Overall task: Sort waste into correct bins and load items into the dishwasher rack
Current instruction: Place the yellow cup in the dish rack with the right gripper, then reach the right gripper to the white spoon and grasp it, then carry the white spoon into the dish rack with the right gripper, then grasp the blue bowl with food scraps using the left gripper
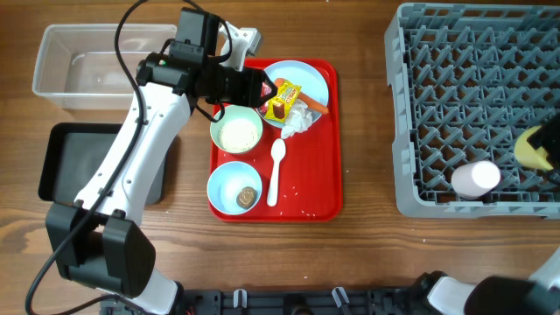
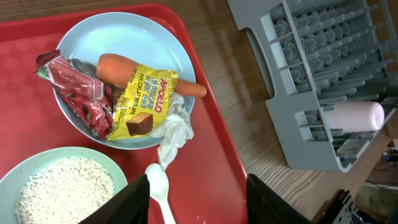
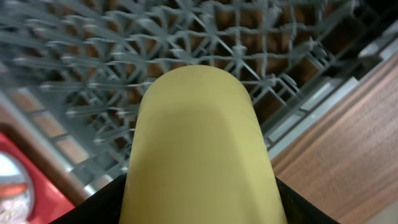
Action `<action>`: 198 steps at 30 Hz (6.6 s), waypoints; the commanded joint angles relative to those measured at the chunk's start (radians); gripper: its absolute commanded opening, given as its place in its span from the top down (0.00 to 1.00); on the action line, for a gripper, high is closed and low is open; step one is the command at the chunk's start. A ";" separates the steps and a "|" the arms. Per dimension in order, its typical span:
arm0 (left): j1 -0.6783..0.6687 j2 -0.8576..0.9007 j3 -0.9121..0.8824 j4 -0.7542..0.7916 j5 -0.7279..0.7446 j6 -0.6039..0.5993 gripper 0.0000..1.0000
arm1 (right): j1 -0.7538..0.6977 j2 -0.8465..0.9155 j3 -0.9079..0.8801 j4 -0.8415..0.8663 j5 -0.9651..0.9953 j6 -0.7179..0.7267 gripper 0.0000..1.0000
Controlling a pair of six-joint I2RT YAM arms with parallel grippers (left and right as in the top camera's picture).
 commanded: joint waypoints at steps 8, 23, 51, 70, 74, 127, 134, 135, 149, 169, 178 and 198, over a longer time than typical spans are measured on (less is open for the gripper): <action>-0.001 0.013 0.002 -0.011 -0.013 0.010 0.51 | -0.050 0.276 0.011 -0.011 0.055 -0.018 0.57; -0.001 0.013 0.002 -0.011 -0.013 0.009 0.50 | -0.050 0.315 -0.142 0.048 0.075 0.008 0.00; -0.001 0.013 0.002 -0.011 -0.143 0.016 0.00 | 0.769 -0.321 0.072 -0.010 -0.053 -0.016 0.00; 0.000 0.013 0.002 -0.049 -0.361 0.035 0.00 | 1.107 0.026 -0.052 0.277 -0.053 0.095 0.00; 0.000 0.013 0.002 -0.056 -0.341 0.035 0.00 | 1.107 0.089 -0.052 0.315 -0.116 0.095 0.00; 0.266 -0.010 0.004 -0.127 -0.361 -0.272 0.00 | 1.312 0.725 -0.060 0.533 -0.260 0.507 0.96; 0.266 -0.010 0.004 -0.138 -0.361 -0.272 0.00 | 1.300 0.718 -0.060 0.535 -0.290 0.501 0.96; 0.266 -0.010 0.004 -0.140 -0.361 -0.272 0.00 | 1.293 0.705 -0.055 0.525 -0.293 0.489 0.96; 0.266 -0.008 0.004 -0.135 -0.361 -0.272 0.00 | 0.580 -0.041 -0.019 0.271 0.132 0.480 0.96; 0.266 -0.008 0.004 -0.119 -0.360 -0.280 0.00 | -0.174 0.112 -0.203 0.535 0.475 0.502 0.96; 0.266 -0.008 0.004 -0.120 -0.360 -0.280 0.00 | -0.174 0.276 -0.203 0.542 0.423 0.502 0.00; -0.017 -0.202 -0.232 -0.564 -0.537 -0.424 0.16 | 0.536 -0.105 -0.198 0.318 -0.113 0.119 0.00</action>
